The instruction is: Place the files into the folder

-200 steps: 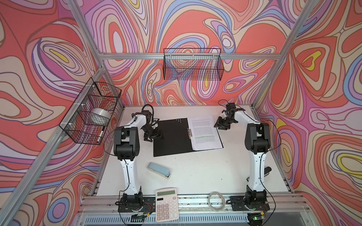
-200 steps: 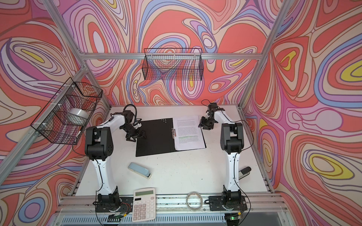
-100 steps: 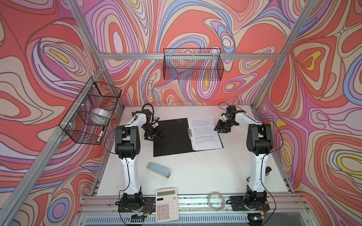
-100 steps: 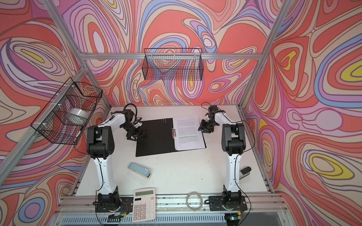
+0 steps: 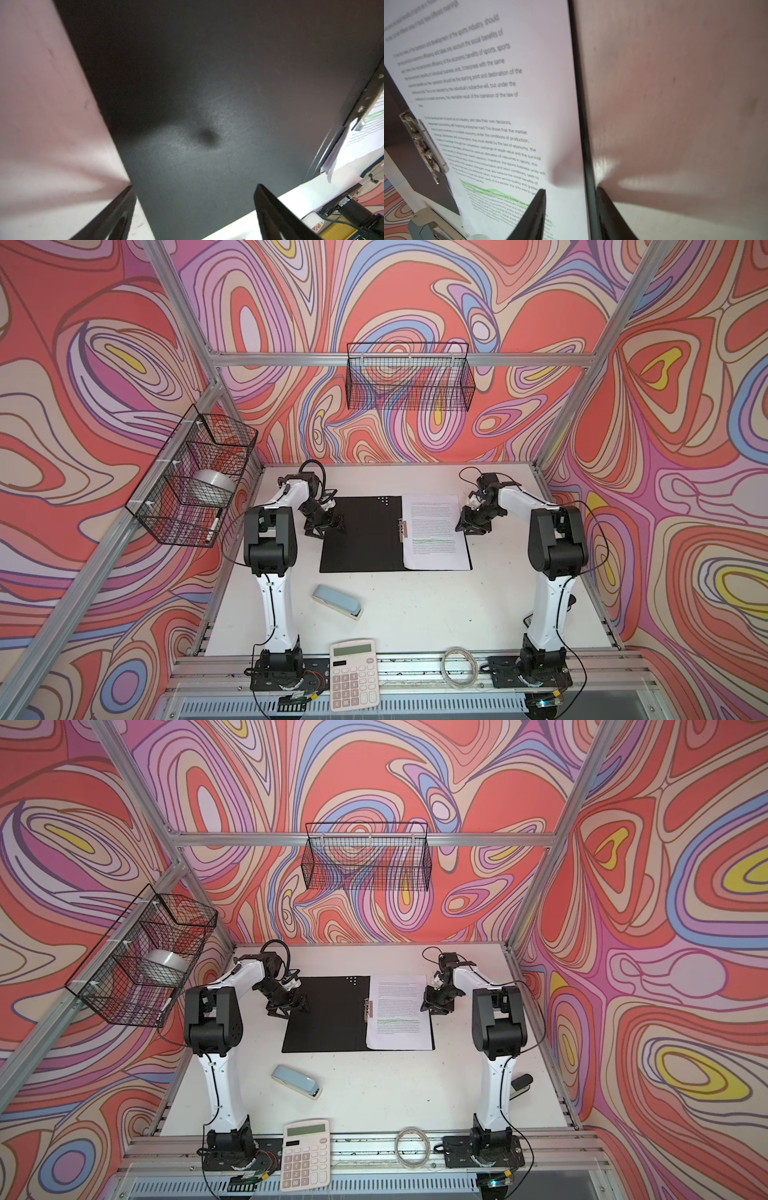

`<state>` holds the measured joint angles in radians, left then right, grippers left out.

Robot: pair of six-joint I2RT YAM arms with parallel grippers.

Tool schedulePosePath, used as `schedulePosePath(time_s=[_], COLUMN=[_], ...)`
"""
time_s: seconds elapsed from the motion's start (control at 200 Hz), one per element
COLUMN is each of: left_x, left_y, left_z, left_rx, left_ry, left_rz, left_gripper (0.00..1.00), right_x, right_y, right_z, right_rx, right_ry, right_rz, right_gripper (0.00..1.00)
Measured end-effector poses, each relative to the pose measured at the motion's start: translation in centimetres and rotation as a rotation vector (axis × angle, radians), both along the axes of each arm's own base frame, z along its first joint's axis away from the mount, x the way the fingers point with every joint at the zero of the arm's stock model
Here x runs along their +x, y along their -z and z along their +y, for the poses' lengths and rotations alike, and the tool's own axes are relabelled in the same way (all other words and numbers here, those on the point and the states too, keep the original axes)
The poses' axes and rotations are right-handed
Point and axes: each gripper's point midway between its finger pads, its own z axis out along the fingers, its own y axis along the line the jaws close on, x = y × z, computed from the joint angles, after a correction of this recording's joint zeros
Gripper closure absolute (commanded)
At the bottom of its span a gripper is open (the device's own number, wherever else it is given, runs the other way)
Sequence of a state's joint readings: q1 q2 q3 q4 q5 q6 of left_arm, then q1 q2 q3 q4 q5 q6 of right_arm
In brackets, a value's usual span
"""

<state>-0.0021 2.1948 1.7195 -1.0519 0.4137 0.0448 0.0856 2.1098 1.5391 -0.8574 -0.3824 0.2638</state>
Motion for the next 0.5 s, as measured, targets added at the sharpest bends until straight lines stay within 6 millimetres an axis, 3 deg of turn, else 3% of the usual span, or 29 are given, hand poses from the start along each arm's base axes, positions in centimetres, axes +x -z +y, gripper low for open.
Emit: schedulePosePath(time_s=[0.155,0.501], left_x=[-0.5,-0.4], left_y=[-0.1,0.1], left_z=[0.3,1.2], left_rx=[0.024,0.08], left_ry=[0.014,-0.002], left_rz=[-0.017,-0.042], left_gripper=[0.09,0.07], right_x=[-1.1,-1.0], right_y=[0.0,0.1], right_z=[0.3,0.4], right_rx=[0.001,0.006], right_ry=[0.021,0.06], right_rz=[0.016,0.007], right_gripper=[0.58,0.58])
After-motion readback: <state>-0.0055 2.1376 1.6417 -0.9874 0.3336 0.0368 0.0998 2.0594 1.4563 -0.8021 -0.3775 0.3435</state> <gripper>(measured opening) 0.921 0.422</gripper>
